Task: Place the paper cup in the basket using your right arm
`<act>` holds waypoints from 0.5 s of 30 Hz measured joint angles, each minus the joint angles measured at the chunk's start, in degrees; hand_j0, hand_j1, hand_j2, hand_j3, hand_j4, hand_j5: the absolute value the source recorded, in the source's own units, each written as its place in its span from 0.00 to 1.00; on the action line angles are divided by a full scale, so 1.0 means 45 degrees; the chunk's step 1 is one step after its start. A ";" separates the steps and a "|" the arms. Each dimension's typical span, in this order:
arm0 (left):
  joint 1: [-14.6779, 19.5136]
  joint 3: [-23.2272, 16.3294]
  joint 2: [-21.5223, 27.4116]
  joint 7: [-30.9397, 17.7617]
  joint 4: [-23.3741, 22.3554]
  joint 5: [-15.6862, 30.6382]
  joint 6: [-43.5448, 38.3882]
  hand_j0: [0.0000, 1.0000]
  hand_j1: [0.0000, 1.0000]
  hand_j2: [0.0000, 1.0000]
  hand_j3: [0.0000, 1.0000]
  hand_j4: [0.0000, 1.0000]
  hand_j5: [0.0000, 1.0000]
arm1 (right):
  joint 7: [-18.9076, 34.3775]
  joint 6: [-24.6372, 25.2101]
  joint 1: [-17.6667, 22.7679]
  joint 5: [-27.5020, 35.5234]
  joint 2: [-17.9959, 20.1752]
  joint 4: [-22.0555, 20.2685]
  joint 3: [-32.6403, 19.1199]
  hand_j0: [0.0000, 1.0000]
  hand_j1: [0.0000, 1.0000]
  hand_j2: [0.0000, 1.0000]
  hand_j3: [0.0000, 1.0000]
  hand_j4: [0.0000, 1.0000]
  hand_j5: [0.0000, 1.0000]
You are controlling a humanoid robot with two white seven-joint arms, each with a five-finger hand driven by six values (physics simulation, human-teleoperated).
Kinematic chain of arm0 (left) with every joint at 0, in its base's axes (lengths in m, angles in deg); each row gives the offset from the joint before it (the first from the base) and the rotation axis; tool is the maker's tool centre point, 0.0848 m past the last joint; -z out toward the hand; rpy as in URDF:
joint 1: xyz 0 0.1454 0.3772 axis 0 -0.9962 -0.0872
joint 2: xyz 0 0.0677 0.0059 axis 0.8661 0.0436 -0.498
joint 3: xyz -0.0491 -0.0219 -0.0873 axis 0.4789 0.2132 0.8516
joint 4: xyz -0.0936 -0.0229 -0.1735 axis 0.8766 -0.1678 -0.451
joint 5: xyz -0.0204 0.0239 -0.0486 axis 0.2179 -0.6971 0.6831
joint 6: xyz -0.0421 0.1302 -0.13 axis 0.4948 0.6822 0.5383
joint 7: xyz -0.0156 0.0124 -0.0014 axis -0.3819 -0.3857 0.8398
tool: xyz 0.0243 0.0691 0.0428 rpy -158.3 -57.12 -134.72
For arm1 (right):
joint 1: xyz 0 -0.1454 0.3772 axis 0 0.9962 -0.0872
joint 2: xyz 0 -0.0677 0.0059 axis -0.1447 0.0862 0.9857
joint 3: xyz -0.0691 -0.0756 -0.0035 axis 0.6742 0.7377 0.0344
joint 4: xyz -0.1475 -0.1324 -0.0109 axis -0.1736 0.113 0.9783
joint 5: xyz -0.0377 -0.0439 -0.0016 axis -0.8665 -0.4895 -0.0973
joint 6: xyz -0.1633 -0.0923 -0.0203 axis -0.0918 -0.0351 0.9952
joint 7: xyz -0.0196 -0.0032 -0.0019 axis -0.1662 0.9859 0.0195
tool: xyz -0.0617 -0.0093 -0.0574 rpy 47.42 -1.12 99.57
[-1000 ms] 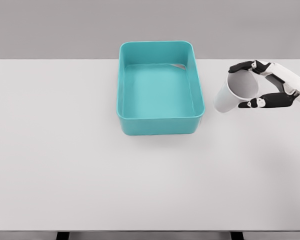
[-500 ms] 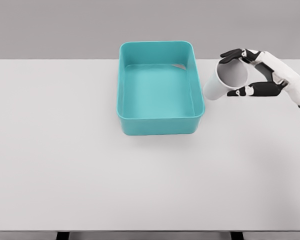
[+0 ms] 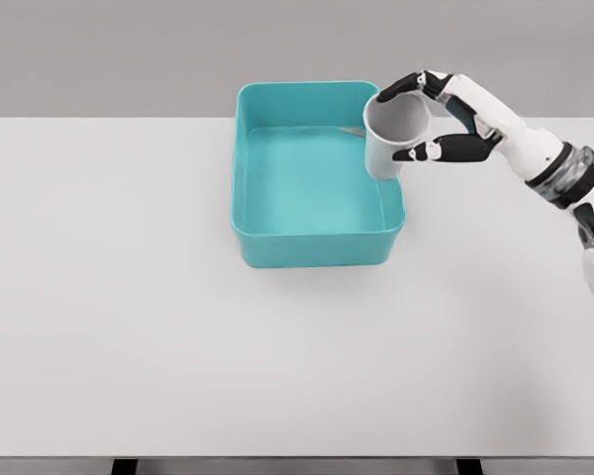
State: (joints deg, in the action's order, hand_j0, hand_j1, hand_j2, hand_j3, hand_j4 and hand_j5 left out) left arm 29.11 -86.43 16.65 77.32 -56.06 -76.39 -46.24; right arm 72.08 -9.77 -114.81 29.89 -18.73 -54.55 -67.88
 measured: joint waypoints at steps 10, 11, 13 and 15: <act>0.0000 0.0000 0.0000 0.0000 -0.0001 0.0000 0.0000 1.00 1.00 1.00 1.00 1.00 1.00 | 0.0001 0.0607 -0.0605 -0.1939 -0.1424 0.0294 0.0033 0.65 0.65 0.65 0.65 0.65 0.65; 0.0000 0.0000 0.0000 0.0000 -0.0002 0.0000 0.0000 1.00 1.00 1.00 1.00 1.00 1.00 | 0.0000 0.0674 -0.0664 -0.2106 -0.1490 0.0298 0.0033 0.65 0.65 0.65 0.65 0.65 0.65; 0.0000 0.0000 0.0000 0.0001 -0.0003 0.0000 0.0000 1.00 1.00 1.00 1.00 1.00 1.00 | -0.0001 0.0915 -0.0781 -0.2699 -0.1666 0.0289 0.0028 0.65 0.65 0.65 0.65 0.65 0.65; 0.0000 0.0000 0.0000 0.0000 -0.0003 0.0000 0.0000 1.00 1.00 1.00 1.00 1.00 1.00 | -0.0001 0.1227 -0.0840 -0.3524 -0.1903 0.0252 0.0026 0.64 0.64 0.64 0.64 0.64 0.64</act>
State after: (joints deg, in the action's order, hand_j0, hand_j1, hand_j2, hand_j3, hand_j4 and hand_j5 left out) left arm 29.11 -86.43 16.65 77.32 -56.08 -76.39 -46.24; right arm 72.08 -4.25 -118.59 14.03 -27.29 -53.42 -67.76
